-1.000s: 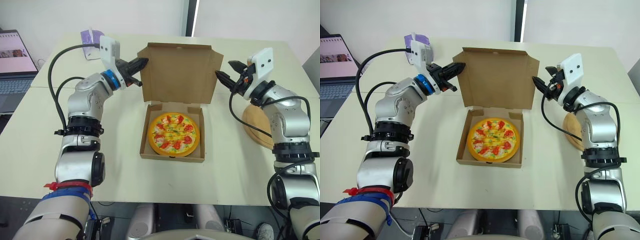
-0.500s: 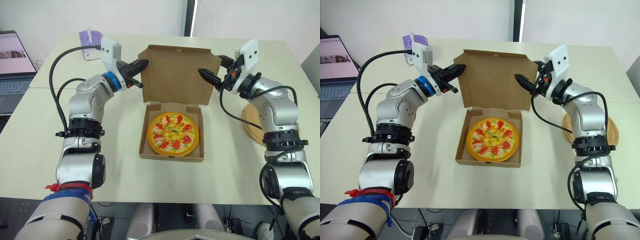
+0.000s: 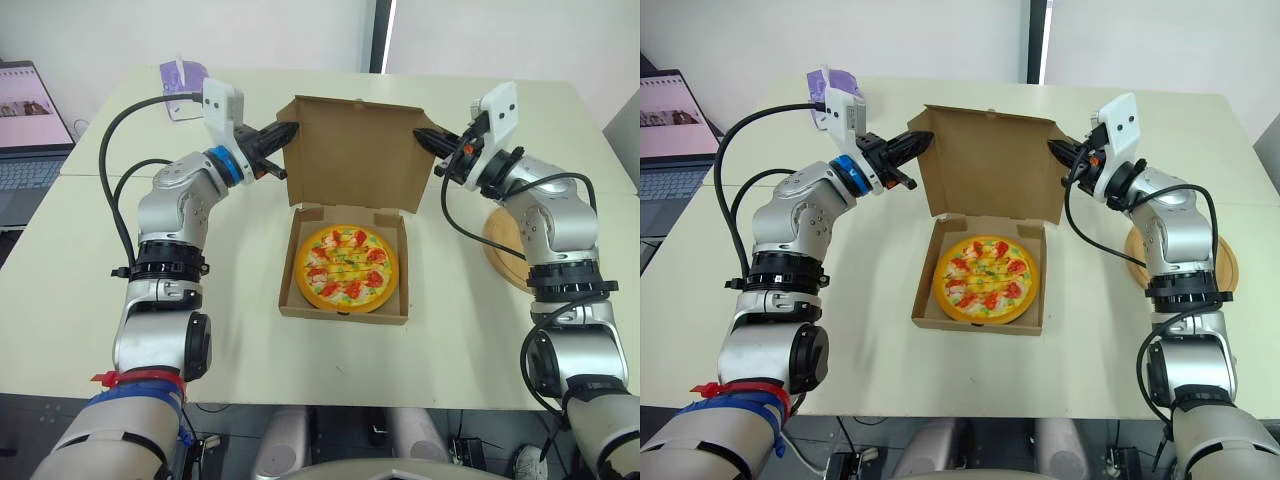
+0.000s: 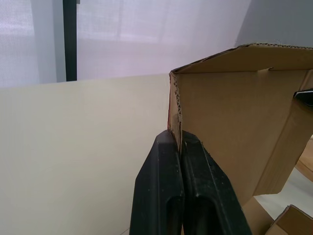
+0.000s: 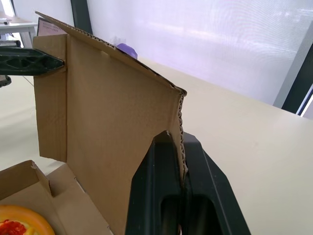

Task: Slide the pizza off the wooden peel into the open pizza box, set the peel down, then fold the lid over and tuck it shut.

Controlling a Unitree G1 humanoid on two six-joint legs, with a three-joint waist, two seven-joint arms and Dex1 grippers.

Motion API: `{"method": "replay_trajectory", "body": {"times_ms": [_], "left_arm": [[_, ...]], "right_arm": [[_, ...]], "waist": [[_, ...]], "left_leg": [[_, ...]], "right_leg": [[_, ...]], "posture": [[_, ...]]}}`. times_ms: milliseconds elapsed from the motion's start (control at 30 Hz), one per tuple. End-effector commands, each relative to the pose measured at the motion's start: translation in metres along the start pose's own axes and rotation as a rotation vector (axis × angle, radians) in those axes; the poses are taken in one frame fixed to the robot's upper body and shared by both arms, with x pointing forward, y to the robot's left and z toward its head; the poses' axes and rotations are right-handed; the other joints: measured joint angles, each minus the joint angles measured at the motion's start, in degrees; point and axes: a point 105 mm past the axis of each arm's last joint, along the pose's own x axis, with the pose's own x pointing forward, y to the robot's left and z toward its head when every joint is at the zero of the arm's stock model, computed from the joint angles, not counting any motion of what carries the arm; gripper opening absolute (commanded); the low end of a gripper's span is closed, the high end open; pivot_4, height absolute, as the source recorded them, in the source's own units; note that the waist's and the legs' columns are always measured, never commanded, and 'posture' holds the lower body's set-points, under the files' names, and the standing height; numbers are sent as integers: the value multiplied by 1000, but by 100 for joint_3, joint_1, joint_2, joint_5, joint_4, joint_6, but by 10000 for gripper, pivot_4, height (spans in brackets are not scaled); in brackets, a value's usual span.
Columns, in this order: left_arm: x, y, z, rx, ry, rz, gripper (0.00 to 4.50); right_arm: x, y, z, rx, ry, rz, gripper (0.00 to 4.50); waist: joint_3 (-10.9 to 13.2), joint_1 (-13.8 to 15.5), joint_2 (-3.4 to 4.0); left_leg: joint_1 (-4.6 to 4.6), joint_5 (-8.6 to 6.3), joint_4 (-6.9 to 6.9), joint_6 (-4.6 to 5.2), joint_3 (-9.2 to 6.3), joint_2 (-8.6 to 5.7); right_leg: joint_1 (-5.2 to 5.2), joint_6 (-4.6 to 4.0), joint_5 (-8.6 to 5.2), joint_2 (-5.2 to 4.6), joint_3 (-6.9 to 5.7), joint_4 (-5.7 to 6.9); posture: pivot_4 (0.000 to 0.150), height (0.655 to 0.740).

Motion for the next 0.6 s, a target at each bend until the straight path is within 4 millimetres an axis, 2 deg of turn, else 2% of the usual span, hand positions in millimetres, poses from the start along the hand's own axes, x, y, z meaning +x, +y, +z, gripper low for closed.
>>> {"method": "replay_trajectory", "body": {"times_ms": [33,200,367,600], "left_arm": [[0,-5,16,39,-49,-13,0],[1,-6,15,43,-45,-16,0],[1,-5,16,45,-45,-14,0],[0,-4,18,49,-43,-14,0]], "right_arm": [[-7,-3,14,-53,-31,-23,326],[-8,-2,13,-68,-27,-40,326],[-11,-1,13,-45,-28,-34,16929],[-17,-10,9,-42,-10,-59,16929]], "waist": [[0,0,0],[0,2,0],[0,1,0],[0,4,0]], "left_leg": [[0,0,0,0,0,0],[1,0,2,0,1,0],[0,0,6,0,1,0],[1,0,7,0,1,0]], "right_leg": [[0,0,0,0,0,0],[0,0,0,0,0,3],[1,0,0,0,1,5],[1,1,1,0,0,5]], "posture": [[1500,7400],[1500,7400],[1500,7400],[1500,7400]]}}
